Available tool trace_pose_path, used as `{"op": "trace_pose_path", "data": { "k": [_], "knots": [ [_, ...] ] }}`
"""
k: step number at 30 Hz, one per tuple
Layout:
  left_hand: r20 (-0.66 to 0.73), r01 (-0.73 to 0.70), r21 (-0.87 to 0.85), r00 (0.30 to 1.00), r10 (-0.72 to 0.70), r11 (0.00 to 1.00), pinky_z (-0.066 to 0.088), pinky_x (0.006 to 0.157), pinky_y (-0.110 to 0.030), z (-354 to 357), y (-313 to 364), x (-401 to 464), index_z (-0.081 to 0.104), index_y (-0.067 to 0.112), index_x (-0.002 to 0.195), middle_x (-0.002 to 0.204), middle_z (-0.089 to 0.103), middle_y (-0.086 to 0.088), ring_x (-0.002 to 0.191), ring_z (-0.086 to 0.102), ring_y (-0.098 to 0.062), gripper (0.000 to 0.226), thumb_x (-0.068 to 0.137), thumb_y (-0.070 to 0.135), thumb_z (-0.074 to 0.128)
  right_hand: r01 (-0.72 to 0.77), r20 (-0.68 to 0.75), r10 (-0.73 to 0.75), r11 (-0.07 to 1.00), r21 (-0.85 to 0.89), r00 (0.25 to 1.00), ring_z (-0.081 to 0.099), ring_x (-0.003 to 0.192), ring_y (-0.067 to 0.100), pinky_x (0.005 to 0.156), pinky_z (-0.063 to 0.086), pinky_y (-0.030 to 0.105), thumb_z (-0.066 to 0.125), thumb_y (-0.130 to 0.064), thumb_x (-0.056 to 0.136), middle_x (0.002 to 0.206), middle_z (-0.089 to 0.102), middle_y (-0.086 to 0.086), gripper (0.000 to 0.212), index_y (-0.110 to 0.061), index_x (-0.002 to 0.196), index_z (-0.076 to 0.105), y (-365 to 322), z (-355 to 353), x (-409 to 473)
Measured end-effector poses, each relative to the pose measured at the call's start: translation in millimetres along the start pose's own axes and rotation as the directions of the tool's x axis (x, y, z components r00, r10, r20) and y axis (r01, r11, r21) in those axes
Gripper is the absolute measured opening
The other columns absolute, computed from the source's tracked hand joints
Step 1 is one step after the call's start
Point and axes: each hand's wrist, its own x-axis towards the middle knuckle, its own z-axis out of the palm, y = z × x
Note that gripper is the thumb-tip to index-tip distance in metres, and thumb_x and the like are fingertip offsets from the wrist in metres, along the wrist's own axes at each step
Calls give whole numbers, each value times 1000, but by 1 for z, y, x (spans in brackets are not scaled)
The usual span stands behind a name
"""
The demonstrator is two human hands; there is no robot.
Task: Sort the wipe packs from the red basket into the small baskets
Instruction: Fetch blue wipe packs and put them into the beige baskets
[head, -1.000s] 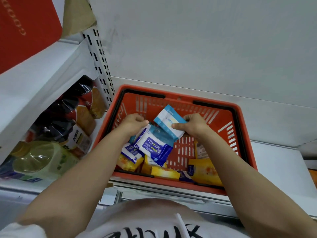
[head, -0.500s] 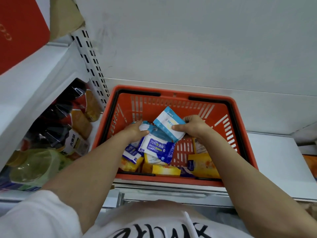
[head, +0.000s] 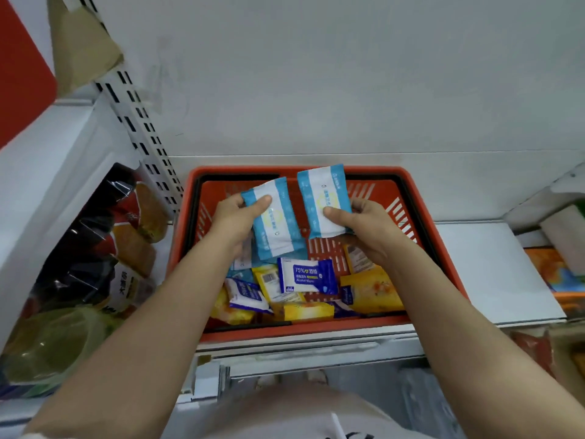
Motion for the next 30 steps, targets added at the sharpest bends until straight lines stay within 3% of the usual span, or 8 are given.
{"op": "trace_pose_path", "data": {
  "k": [3, 7, 13, 16, 19, 23, 27, 30],
  "knots": [
    [73, 52, -67, 996, -47, 996, 60, 60, -29, 15, 0, -9, 67, 16, 98, 87, 77, -2, 75, 74, -14, 15, 88, 24, 73, 37, -20, -35, 993, 116, 999, 74, 94, 27, 71, 60, 36, 83, -31, 77, 105, 76, 8, 52, -12, 121, 62, 1, 1, -21],
    [167, 34, -89, 986, -18, 995, 60, 70, -34, 43, 0, -25, 71, 18, 100, 93, 78, -2, 85, 75, -19, 19, 86, 30, 74, 72, -77, -58, 980, 188, 995, 75, 92, 22, 65, 59, 30, 78, -24, 83, 103, 76, 5, 38, -11, 116, 64, 8, -1, -51],
    [248, -19, -88, 968, 41, 996, 59, 68, -31, 95, -1, -78, 71, 19, 101, 94, 77, 0, 87, 74, -17, 16, 87, 27, 74, 182, -248, -131, 964, 196, 960, 74, 94, 24, 76, 62, 40, 73, -17, 88, 103, 76, 7, 26, -11, 111, 64, 15, -36, -113],
    [361, 0, -113, 932, 41, 994, 57, 58, -27, 137, -7, -121, 69, 14, 101, 93, 77, -4, 82, 74, -18, 12, 89, 16, 70, 273, -393, -164, 932, 238, 905, 74, 90, 26, 71, 62, 38, 73, -12, 88, 104, 75, 11, 26, -6, 112, 63, 24, -71, -157],
    [483, 5, -110, 874, 49, 994, 61, 64, -34, 191, -25, -175, 65, 13, 109, 97, 76, -6, 82, 74, -18, 18, 92, 7, 65, 357, -508, -192, 899, 252, 840, 74, 91, 26, 72, 62, 37, 71, -9, 89, 107, 73, 12, 24, -6, 111, 62, 47, -120, -210],
    [533, -9, -50, 846, 35, 999, 62, 69, -34, 265, -72, -252, 66, 20, 107, 92, 77, -2, 78, 74, -17, 19, 93, 8, 64, 391, -622, -184, 895, 213, 761, 72, 97, 29, 80, 60, 46, 72, -14, 89, 108, 74, 9, 26, -12, 114, 64, 101, -207, -302],
    [580, -12, 19, 815, -1, 1000, 59, 75, -36, 339, -133, -331, 67, 11, 110, 97, 75, -10, 81, 72, -23, 19, 91, 9, 67, 414, -729, -139, 885, 212, 670, 74, 82, 18, 65, 60, 31, 74, -9, 86, 97, 77, 4, 22, -12, 106, 67, 164, -293, -400],
    [612, -14, 65, 790, -29, 998, 59, 66, -31, 390, -169, -381, 66, 7, 100, 87, 77, -7, 74, 73, -19, 12, 89, 8, 69, 382, -805, -59, 899, 214, 591, 72, 77, 16, 60, 59, 29, 78, -9, 82, 102, 74, 7, 34, -13, 111, 61, 205, -344, -457]
  ]
}}
